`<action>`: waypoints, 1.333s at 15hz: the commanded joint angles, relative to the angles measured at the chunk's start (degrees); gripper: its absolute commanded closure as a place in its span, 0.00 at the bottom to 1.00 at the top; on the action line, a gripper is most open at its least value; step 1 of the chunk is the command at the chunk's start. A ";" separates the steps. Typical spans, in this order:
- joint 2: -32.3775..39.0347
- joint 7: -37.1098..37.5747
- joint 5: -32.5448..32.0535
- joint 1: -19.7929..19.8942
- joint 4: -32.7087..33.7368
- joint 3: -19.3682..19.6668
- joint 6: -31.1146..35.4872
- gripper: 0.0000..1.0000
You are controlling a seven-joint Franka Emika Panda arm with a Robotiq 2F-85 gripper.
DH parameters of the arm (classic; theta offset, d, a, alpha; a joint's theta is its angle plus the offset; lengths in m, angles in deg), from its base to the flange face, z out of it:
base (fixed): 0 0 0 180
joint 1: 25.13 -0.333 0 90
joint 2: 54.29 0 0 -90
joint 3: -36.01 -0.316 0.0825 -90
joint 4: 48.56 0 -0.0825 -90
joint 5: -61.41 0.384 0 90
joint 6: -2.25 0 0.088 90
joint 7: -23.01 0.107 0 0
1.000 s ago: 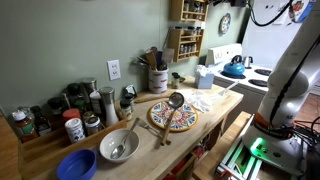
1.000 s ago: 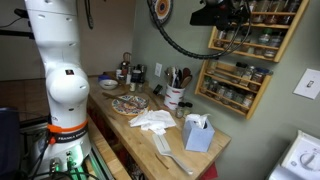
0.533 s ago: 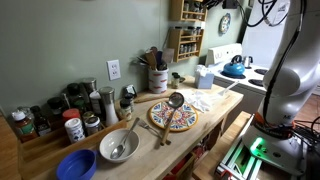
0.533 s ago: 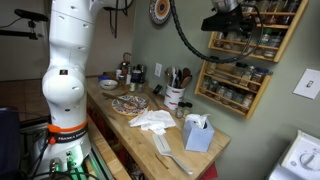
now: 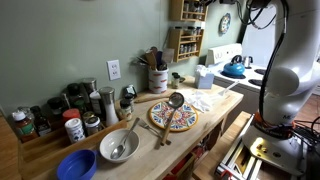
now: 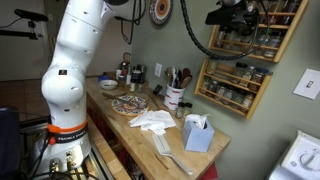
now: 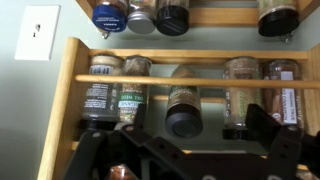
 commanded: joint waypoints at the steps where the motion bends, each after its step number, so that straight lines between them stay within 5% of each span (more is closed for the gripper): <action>1: 4.33 3.13 1.99 1.94 7.27 0.30 3.20 0.00; 15: 11.77 1.99 9.00 6.63 15.98 -1.69 3.59 0.02; 16: 12.08 2.02 9.10 6.80 16.32 -1.74 3.73 0.18; 20: 12.37 1.23 8.84 7.52 16.07 -3.31 2.83 0.47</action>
